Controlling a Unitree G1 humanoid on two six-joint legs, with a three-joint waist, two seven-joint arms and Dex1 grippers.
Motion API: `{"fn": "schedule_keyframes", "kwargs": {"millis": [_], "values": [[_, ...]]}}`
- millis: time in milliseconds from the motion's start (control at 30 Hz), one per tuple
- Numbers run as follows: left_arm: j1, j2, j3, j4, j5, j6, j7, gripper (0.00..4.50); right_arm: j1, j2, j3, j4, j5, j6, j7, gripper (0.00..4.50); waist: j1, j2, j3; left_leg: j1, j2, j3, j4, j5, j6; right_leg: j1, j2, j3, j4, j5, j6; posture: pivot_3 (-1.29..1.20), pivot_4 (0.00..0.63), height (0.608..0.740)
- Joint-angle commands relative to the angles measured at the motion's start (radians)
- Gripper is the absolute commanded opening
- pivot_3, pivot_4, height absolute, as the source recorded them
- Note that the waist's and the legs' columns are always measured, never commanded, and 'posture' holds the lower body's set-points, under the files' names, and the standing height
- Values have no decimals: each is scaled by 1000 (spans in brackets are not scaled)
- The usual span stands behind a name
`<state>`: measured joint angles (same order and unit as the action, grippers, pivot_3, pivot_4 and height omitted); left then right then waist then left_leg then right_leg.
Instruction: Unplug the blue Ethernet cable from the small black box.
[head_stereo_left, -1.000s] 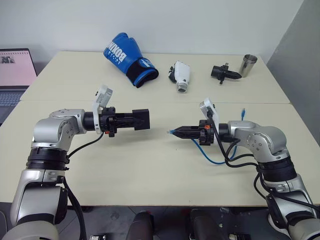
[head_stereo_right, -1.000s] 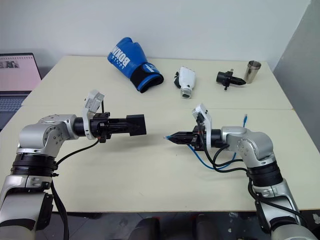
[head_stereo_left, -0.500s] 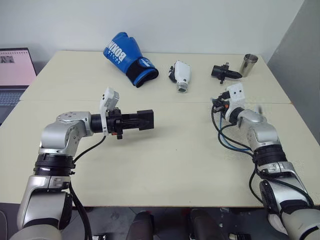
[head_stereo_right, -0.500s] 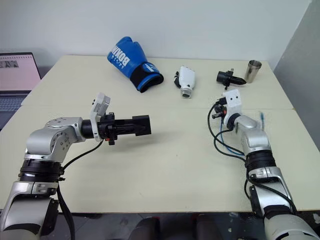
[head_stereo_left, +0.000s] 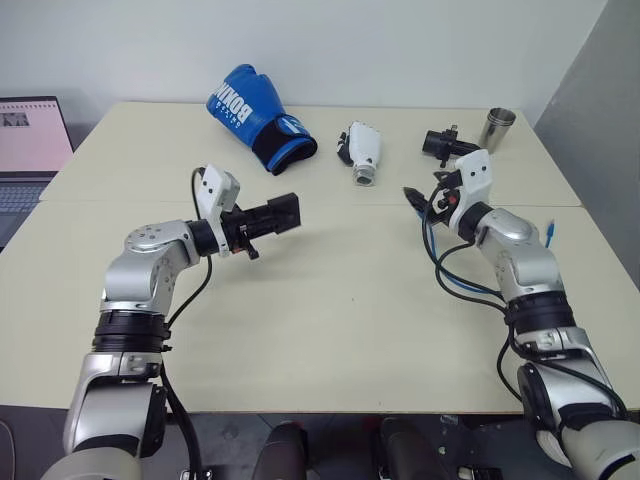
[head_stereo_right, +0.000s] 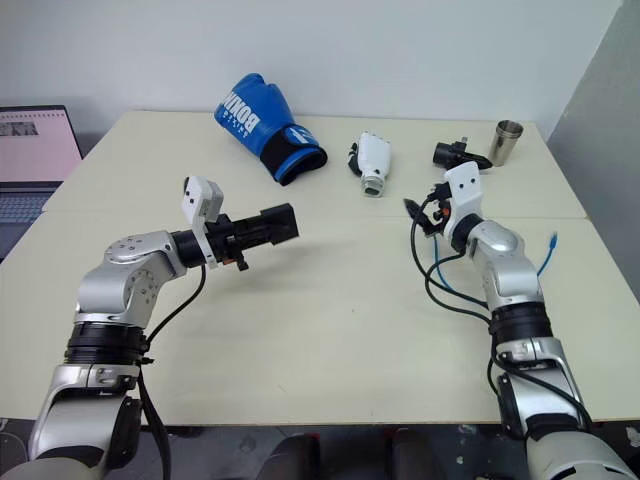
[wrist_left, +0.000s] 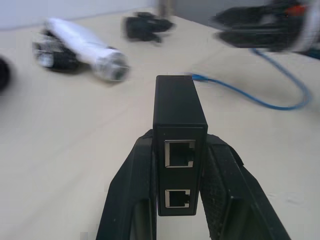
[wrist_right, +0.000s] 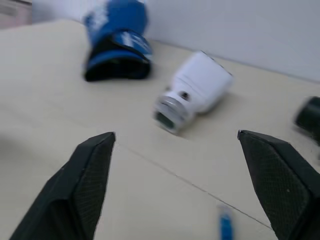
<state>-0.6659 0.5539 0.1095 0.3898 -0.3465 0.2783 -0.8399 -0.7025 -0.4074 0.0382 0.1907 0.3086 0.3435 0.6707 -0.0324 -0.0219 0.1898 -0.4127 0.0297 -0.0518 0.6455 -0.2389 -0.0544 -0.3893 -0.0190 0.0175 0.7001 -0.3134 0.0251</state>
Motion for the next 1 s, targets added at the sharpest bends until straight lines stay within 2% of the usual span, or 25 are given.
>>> {"fn": "schedule_keyframes", "kwargs": {"millis": [33,200,467,533,1000], "values": [[18,-6,62,117,95,-191,174,798,68,-35,91,-259,56,90,129,4500,-2,0,0,0,0,0,0,0,0,0,0,0,0,0,0,0,150,740],[55,-24,81,232,126,-269,263,798,106,-41,140,-361,53,150,154,4500,3,0,0,0,-1,0,1,0,0,0,-1,0,0,1,1,0,150,740],[89,-27,88,321,122,-285,241,798,109,-56,166,-387,32,174,186,4500,4,-1,-1,0,-2,-2,1,0,0,1,-1,-2,0,1,2,0,150,740],[93,-26,88,334,129,-253,255,1502,108,-56,167,-383,27,170,184,4500,3,-1,-1,1,-1,-2,1,0,0,1,-1,-2,0,1,2,0,150,740],[118,-22,111,225,97,-163,249,4441,93,-50,165,-373,22,166,181,4500,2,-1,-1,1,-1,-2,1,0,0,1,-1,-1,1,1,2,0,150,740]]}}
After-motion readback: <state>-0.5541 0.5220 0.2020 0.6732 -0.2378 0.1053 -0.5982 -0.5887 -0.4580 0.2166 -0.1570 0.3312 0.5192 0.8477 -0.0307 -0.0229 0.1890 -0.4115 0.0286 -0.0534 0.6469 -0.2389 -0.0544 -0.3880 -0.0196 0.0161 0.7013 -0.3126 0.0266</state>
